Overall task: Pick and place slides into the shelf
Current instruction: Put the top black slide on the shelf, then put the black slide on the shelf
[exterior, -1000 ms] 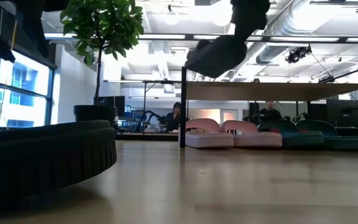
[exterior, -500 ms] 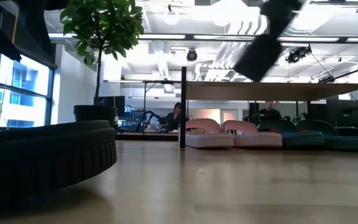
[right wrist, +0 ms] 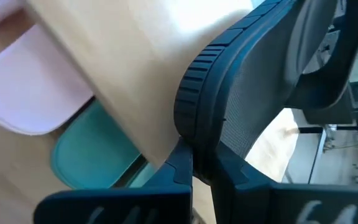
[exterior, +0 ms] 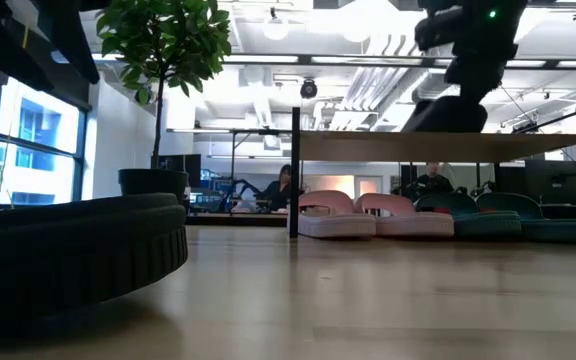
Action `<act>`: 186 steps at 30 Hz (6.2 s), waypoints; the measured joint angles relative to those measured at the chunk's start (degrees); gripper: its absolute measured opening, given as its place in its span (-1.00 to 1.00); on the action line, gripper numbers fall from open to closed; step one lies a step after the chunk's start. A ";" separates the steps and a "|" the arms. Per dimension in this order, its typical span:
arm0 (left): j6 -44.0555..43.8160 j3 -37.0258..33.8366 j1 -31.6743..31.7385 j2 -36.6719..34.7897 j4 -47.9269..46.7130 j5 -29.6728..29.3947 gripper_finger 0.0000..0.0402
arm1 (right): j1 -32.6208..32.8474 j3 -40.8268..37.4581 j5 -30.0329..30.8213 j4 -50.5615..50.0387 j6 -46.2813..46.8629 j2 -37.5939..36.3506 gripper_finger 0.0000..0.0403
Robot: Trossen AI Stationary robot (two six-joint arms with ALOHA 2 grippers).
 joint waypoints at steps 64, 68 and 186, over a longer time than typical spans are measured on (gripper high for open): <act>-0.19 0.00 0.00 0.00 1.27 -0.42 -0.30 | 12.59 13.35 -0.03 -0.02 -6.32 5.01 -0.14; -0.20 0.00 0.00 0.00 1.27 -0.42 -0.30 | 13.69 15.36 0.72 -0.02 -7.31 3.69 -0.16; -9.73 0.00 -11.07 11.39 10.14 -24.92 -0.96 | 30.30 15.43 3.56 38.59 -22.84 7.77 -0.36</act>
